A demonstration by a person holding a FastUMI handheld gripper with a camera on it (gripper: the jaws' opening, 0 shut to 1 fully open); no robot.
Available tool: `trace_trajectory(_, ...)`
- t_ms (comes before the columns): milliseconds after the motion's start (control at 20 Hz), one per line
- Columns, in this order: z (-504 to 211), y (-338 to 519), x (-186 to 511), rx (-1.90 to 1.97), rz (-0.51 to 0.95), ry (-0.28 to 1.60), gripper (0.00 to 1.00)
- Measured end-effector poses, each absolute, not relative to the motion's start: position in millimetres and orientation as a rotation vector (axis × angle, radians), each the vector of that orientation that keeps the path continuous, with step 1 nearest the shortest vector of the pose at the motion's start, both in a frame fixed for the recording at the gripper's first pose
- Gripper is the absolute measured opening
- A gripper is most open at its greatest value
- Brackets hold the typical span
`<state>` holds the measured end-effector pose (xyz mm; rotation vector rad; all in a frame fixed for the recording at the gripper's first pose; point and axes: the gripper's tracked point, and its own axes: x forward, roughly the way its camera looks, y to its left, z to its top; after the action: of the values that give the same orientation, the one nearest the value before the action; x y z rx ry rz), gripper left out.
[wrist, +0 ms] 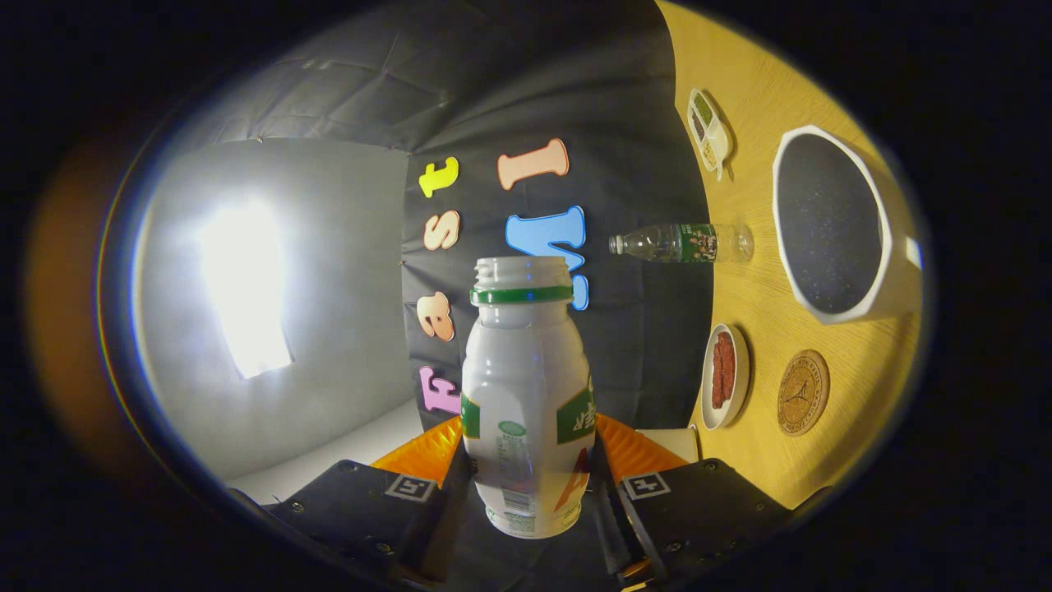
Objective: Take the bottle from table, then pour the juice into the cup, finally place the bottle on the coaster
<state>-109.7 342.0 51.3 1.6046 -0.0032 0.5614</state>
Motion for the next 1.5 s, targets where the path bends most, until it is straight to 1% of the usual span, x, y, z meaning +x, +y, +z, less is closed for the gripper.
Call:
trace_trajectory(900,53.4,335.3,-108.2,1.676,0.538,0.010,0.68)
trace_trajectory(1500,59.6,338.9,-111.4,1.701,0.564,0.013,0.68)
